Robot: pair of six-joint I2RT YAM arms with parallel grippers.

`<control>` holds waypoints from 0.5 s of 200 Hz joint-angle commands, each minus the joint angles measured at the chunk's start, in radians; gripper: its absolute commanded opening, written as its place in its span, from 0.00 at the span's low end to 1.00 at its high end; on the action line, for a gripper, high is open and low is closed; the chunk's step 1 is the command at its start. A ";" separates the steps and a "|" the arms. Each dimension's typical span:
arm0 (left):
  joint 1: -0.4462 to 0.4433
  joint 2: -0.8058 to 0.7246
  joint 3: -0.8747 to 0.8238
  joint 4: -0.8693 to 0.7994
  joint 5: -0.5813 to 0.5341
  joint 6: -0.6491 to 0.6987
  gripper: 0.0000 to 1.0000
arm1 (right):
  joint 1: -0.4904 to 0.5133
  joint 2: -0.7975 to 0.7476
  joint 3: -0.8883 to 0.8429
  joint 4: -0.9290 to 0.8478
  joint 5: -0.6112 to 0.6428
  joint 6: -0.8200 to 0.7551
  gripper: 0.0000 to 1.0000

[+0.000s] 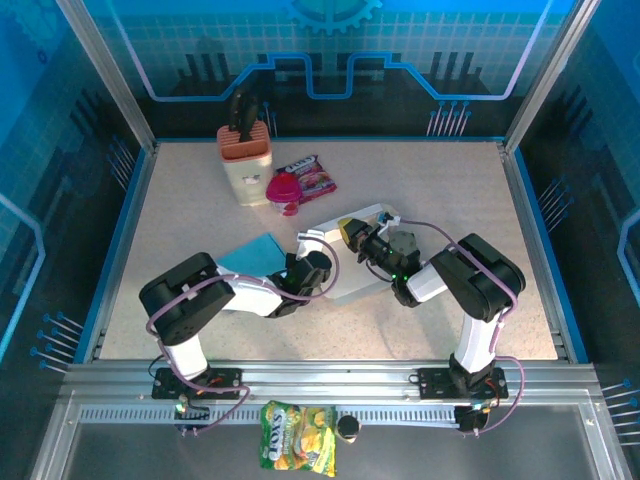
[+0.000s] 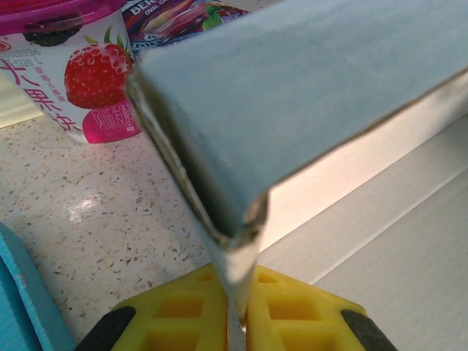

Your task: Fold the paper box

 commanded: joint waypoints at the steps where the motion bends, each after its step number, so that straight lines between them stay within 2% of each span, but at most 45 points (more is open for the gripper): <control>1: -0.017 0.020 0.059 0.051 0.005 -0.021 0.08 | 0.054 0.008 -0.027 -0.061 -0.058 0.012 0.00; 16: -0.018 0.025 0.060 0.044 -0.006 -0.032 0.00 | 0.055 -0.004 -0.028 -0.074 -0.056 0.010 0.00; 46: -0.017 0.011 0.064 -0.007 -0.052 -0.083 0.00 | 0.055 -0.033 -0.027 -0.111 -0.051 -0.002 0.00; 68: -0.017 -0.012 0.057 -0.020 -0.046 -0.081 0.00 | 0.048 -0.078 -0.025 -0.174 -0.057 -0.034 0.00; 81: -0.016 -0.027 0.056 -0.033 -0.035 -0.067 0.00 | 0.037 -0.127 -0.021 -0.242 -0.067 -0.067 0.15; 100: -0.012 -0.052 0.038 -0.021 0.008 -0.037 0.00 | 0.011 -0.230 -0.019 -0.364 -0.086 -0.133 0.42</control>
